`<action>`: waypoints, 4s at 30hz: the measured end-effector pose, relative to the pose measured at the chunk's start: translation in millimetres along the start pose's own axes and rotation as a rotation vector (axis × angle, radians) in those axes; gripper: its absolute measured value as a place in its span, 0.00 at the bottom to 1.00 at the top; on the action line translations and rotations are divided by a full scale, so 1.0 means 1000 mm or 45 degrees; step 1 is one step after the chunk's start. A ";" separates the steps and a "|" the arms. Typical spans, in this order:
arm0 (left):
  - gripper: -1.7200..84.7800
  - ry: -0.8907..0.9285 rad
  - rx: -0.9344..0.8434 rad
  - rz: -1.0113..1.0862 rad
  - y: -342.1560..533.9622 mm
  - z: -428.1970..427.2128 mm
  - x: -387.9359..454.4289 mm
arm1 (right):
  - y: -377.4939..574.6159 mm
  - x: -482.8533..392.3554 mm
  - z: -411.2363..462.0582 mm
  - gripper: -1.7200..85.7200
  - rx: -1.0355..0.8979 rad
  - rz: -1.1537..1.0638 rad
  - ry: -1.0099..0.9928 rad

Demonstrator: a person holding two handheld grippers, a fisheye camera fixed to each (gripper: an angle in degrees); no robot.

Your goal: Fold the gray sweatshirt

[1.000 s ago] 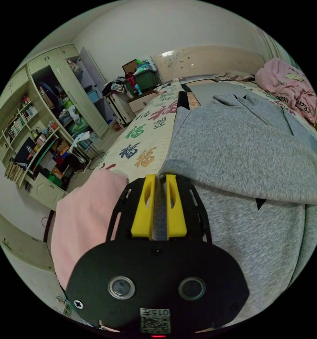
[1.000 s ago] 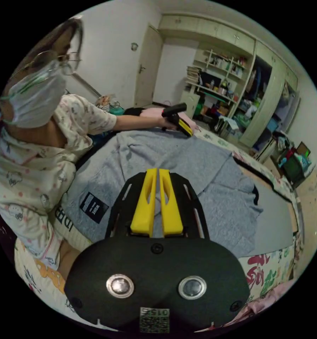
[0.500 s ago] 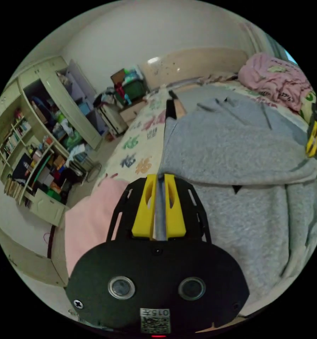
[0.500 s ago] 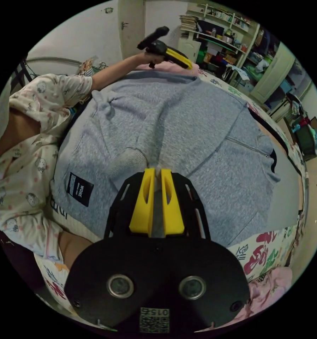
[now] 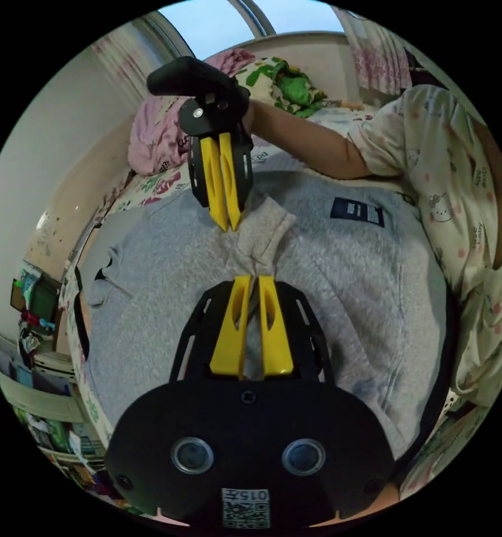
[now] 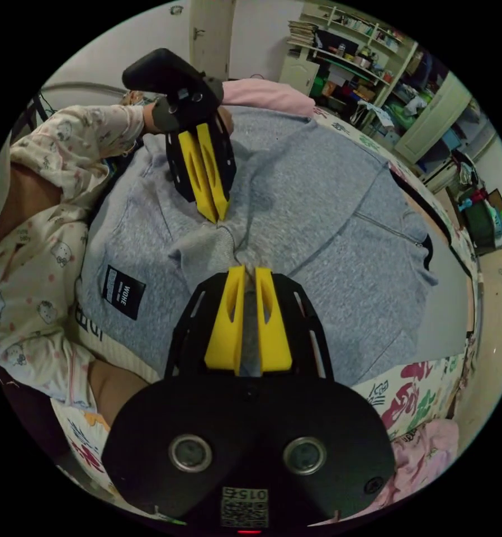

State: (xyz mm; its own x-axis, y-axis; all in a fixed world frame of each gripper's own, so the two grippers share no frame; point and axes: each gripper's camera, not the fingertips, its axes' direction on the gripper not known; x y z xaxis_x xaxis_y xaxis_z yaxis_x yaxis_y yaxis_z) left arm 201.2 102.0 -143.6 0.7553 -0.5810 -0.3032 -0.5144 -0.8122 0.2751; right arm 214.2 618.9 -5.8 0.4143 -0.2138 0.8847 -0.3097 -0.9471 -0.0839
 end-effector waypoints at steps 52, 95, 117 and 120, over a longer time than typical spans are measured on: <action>0.04 -0.518 0.210 -0.949 0.366 -0.011 0.157 | 0.062 -0.052 -0.045 0.08 0.617 -0.677 -0.203; 0.16 -0.401 0.556 -1.258 0.285 0.113 0.363 | 0.009 -0.103 0.236 0.18 0.310 -0.618 -0.253; 0.03 -0.357 0.093 -1.102 0.157 0.114 0.514 | 0.161 -0.095 0.324 0.08 0.215 -0.946 -0.353; 0.03 -0.390 0.188 -1.145 0.165 0.080 0.541 | 0.212 -0.077 0.293 0.08 0.456 -0.950 -0.342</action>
State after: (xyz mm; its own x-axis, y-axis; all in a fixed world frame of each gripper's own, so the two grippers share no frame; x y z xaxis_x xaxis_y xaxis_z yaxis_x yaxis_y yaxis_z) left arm 492.5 -350.0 -335.0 0.7642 0.2909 -0.5757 0.1436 -0.9469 -0.2878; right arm 367.5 364.3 -226.5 0.6040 0.4861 0.6316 0.3922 -0.8711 0.2955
